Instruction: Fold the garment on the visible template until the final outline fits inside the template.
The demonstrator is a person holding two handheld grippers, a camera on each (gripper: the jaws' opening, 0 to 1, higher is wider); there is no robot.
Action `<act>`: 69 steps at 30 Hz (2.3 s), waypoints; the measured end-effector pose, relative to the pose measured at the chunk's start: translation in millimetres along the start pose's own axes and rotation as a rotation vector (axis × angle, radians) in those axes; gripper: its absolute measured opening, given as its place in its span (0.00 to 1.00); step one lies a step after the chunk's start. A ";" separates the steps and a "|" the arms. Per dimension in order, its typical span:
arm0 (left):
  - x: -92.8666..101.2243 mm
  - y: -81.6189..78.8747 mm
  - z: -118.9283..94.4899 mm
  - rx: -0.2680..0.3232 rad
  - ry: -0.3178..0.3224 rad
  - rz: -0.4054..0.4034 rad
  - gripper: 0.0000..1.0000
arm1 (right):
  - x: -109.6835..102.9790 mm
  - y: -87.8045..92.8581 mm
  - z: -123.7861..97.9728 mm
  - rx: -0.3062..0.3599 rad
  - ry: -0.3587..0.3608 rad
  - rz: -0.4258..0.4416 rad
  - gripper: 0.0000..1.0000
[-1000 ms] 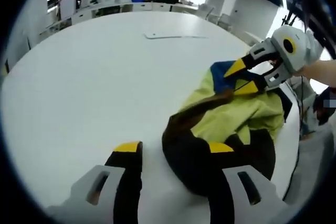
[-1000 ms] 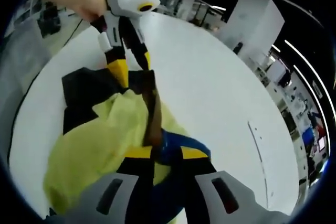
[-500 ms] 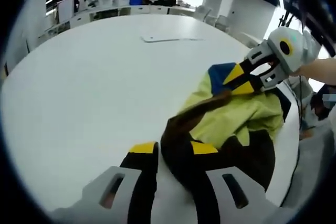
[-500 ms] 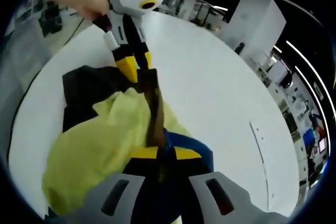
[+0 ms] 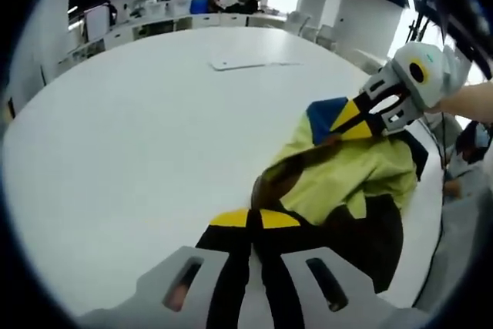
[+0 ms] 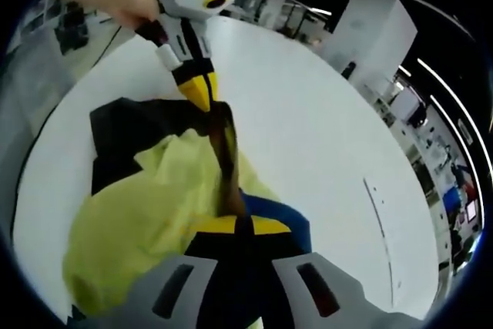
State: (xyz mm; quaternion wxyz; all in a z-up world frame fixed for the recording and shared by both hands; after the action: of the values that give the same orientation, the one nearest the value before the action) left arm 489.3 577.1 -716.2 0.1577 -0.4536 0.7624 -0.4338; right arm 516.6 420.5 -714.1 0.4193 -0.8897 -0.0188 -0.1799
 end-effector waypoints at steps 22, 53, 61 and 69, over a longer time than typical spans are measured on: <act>26.8 -34.6 -28.3 0.053 0.033 0.043 0.00 | 0.2 -20.5 -50.6 0.017 0.098 0.071 0.03; 99.2 -83.4 -87.3 0.168 0.065 0.128 0.00 | -21.3 -62.9 -148.3 0.017 0.265 0.040 0.03; 108.5 -87.8 -107.9 0.198 0.061 0.141 0.00 | -35.3 -76.2 -163.3 0.036 0.273 0.029 0.03; 117.7 -91.9 -122.7 0.228 0.069 0.143 0.00 | -39.3 -91.5 -180.8 0.061 0.299 0.020 0.02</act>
State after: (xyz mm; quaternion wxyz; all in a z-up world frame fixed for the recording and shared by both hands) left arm 399.0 523.7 -553.9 0.2126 -0.3620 0.7436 -0.5205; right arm 408.0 348.3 -554.1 0.4462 -0.8398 0.0471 -0.3058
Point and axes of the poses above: the point that each gripper's makers call its tool centre point, and the gripper's own axes: z roughly forward along the fingers, x roughly to its right, y roughly out of its underside, the point moved 3 cm from there along -z, roughly backward along the fingers, and after that the axes turned 9 degrees about x, right-handed, at the moved point
